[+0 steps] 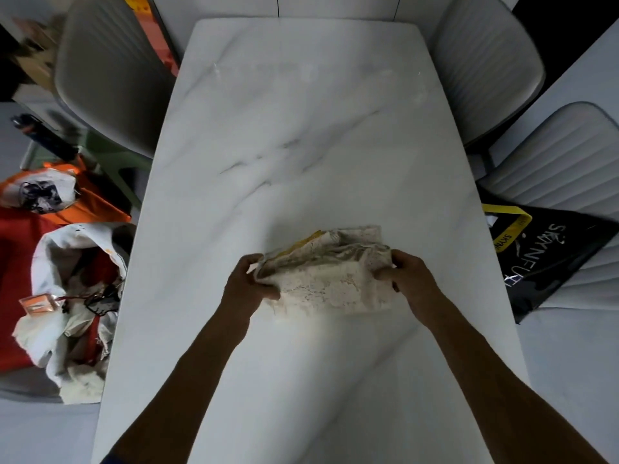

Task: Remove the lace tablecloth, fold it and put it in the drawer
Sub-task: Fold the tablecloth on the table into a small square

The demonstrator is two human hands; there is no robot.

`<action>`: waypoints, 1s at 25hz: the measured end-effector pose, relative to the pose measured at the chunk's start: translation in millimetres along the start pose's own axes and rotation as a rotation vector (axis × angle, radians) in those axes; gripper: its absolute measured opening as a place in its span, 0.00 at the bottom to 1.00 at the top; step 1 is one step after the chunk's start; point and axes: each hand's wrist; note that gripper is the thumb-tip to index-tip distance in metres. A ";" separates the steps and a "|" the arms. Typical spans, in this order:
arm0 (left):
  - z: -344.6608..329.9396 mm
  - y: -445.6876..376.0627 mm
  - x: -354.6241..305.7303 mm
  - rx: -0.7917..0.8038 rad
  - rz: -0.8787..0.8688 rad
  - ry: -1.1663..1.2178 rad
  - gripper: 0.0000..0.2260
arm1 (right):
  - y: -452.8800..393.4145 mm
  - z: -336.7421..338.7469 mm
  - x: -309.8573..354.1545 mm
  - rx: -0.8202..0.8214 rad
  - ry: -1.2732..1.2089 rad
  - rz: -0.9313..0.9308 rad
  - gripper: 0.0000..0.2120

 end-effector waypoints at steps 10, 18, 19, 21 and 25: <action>26.7 90.5 89.1 0.229 -0.224 -0.757 0.22 | 90.4 -15.4 -87.0 -0.117 -0.144 -0.215 0.07; -31.4 96.9 110.1 -0.338 0.111 -0.613 0.19 | 88.8 -40.8 -82.2 -0.137 0.479 -0.209 0.08; -33.5 97.6 110.1 -0.345 0.136 -0.657 0.19 | 85.5 -39.0 -81.7 -0.136 0.484 -0.202 0.08; -34.8 98.4 108.1 -0.306 0.212 -0.673 0.18 | 81.4 -37.7 -80.7 -0.139 0.487 -0.172 0.08; -42.3 109.7 115.2 -0.407 0.376 0.426 0.15 | 83.3 -40.5 -80.1 -0.181 0.364 -0.173 0.11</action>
Point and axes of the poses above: each hand's wrist, its own y-axis away from the middle knuckle, its own z-axis out of the back of the hand, x = y × z, and after that the axes turned 8 degrees about x, right-handed
